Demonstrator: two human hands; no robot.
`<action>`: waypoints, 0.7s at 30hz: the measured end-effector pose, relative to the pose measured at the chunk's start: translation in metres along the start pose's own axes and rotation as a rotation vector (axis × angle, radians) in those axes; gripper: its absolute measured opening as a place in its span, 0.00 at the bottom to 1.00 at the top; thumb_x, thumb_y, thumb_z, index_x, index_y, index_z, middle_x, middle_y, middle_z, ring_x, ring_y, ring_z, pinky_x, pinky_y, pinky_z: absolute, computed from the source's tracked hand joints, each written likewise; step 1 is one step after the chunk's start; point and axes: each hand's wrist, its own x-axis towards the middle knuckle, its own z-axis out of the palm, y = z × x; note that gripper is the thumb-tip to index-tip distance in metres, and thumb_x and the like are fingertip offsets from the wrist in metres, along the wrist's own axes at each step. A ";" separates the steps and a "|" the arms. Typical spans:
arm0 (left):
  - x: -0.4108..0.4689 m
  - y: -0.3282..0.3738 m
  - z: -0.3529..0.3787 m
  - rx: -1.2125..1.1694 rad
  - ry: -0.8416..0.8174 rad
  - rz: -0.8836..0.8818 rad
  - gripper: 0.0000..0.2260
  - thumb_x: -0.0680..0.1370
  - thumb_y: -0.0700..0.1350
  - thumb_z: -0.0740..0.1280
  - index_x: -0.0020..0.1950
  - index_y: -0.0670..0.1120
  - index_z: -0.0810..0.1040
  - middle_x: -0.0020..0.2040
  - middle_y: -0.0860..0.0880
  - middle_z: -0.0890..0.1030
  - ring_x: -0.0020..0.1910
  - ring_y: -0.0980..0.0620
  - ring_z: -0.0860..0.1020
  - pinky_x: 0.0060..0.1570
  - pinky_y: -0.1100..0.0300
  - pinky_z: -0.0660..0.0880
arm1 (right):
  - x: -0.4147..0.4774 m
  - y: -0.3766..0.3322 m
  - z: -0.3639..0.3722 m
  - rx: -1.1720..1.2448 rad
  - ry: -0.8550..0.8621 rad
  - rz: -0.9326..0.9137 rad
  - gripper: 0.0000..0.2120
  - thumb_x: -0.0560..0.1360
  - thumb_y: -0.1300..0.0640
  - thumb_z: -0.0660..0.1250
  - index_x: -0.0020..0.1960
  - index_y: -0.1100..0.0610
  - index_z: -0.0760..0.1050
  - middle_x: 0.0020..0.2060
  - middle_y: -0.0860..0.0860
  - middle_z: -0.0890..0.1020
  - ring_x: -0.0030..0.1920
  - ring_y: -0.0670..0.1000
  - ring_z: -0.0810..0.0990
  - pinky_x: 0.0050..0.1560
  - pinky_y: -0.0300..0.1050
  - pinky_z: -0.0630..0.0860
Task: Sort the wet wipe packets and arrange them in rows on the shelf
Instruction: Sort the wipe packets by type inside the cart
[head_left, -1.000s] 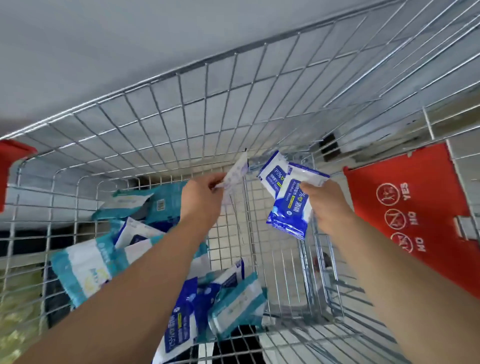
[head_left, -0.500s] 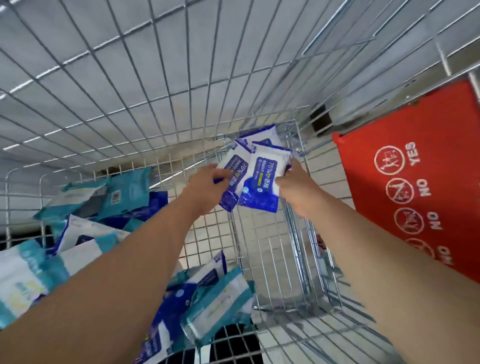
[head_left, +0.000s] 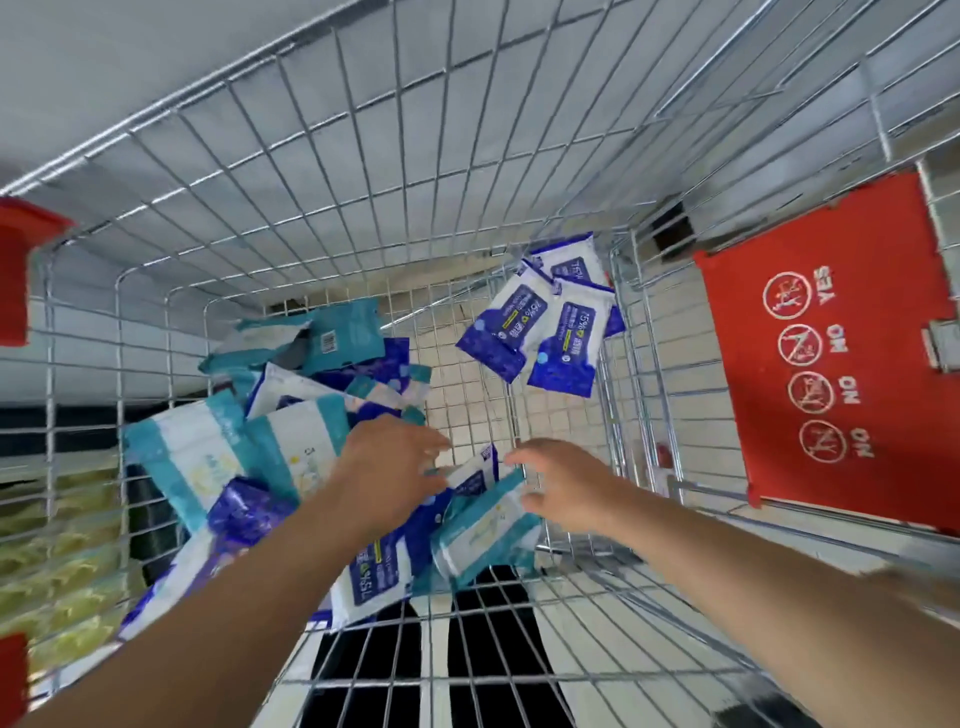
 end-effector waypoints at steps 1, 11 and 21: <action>0.000 -0.002 0.003 0.130 -0.021 0.042 0.20 0.75 0.58 0.68 0.66 0.59 0.74 0.61 0.53 0.78 0.60 0.51 0.72 0.58 0.59 0.65 | 0.002 0.000 0.007 -0.018 -0.037 0.000 0.25 0.76 0.58 0.68 0.71 0.55 0.67 0.67 0.53 0.72 0.66 0.52 0.71 0.66 0.45 0.67; 0.020 -0.007 0.023 0.267 0.010 0.181 0.14 0.72 0.55 0.70 0.57 0.57 0.78 0.49 0.56 0.81 0.55 0.52 0.73 0.58 0.56 0.61 | 0.018 0.015 0.027 0.188 -0.032 0.025 0.14 0.76 0.60 0.67 0.61 0.55 0.78 0.55 0.52 0.80 0.53 0.50 0.79 0.57 0.46 0.76; 0.063 0.030 -0.035 -0.807 0.185 0.036 0.10 0.74 0.36 0.69 0.46 0.52 0.80 0.43 0.52 0.82 0.38 0.56 0.77 0.46 0.60 0.75 | 0.033 0.022 -0.048 0.861 0.412 0.066 0.17 0.73 0.56 0.71 0.61 0.50 0.74 0.54 0.47 0.82 0.54 0.47 0.81 0.56 0.43 0.77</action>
